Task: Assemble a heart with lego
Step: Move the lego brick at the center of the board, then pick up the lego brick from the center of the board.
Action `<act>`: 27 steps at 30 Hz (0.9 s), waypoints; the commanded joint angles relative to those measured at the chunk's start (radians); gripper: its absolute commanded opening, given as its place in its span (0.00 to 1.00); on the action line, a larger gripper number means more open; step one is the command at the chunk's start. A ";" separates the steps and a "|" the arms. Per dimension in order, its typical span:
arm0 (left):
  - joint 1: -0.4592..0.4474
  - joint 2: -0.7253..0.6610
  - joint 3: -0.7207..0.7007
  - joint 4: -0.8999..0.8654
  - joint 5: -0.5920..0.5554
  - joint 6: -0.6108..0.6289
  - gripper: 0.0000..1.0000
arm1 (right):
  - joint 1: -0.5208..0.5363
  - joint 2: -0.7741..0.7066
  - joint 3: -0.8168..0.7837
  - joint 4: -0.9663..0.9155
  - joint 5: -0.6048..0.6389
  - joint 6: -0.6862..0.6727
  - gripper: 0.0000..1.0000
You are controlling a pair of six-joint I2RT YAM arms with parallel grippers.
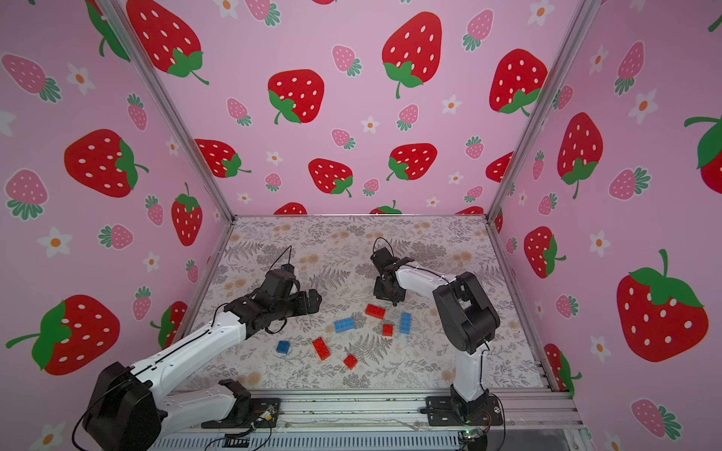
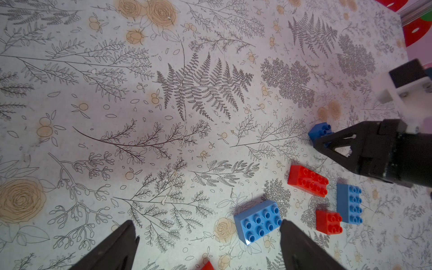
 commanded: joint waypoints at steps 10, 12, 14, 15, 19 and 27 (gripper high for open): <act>-0.003 0.052 0.080 -0.014 -0.003 0.015 0.99 | -0.003 0.068 0.129 0.037 -0.008 -0.032 0.41; -0.004 0.049 0.084 -0.015 0.013 0.017 0.99 | -0.003 0.011 0.097 0.024 -0.011 -0.040 0.44; -0.004 0.039 0.084 -0.015 0.041 0.017 0.99 | -0.003 -0.082 0.038 -0.006 -0.022 -0.049 0.48; -0.005 0.034 0.083 -0.014 0.056 0.016 0.99 | -0.003 -0.129 0.002 -0.020 -0.022 -0.048 0.49; -0.034 0.006 0.080 -0.018 0.084 0.017 0.99 | -0.027 -0.343 -0.157 -0.135 -0.017 -0.025 0.56; -0.140 0.012 0.095 -0.032 0.076 0.031 0.99 | -0.040 -0.608 -0.404 -0.210 -0.096 0.044 0.67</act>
